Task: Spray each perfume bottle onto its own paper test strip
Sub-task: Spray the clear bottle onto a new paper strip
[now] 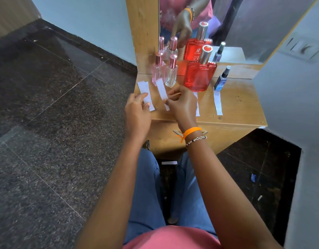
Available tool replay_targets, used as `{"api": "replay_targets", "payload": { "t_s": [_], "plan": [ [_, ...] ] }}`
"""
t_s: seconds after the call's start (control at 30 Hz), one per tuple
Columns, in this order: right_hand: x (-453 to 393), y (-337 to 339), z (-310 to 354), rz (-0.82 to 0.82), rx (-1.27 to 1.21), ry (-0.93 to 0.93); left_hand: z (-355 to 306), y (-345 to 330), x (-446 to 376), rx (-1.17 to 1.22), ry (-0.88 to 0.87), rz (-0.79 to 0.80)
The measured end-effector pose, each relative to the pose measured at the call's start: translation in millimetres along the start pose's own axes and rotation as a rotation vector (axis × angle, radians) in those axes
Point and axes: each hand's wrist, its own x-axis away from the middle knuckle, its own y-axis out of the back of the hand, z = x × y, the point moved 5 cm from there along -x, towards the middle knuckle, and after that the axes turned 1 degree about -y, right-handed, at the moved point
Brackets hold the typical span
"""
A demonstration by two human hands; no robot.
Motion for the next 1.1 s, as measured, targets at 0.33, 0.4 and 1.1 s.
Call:
{"api": "replay_targets", "payload": {
  "t_s": [0.33, 0.4, 1.1],
  "plan": [
    [13, 22, 10, -0.124, 0.255, 0.275, -22, -14, 7, 0.065, -0.095, 0.024],
    [10, 24, 31, -0.167, 0.196, 0.394, -23, -14, 5, 0.077, -0.086, 0.021],
    [-12, 12, 68, -0.214, 0.44, 0.595, -44, -20, -10, 0.209, -0.173, 0.037]
  ]
}}
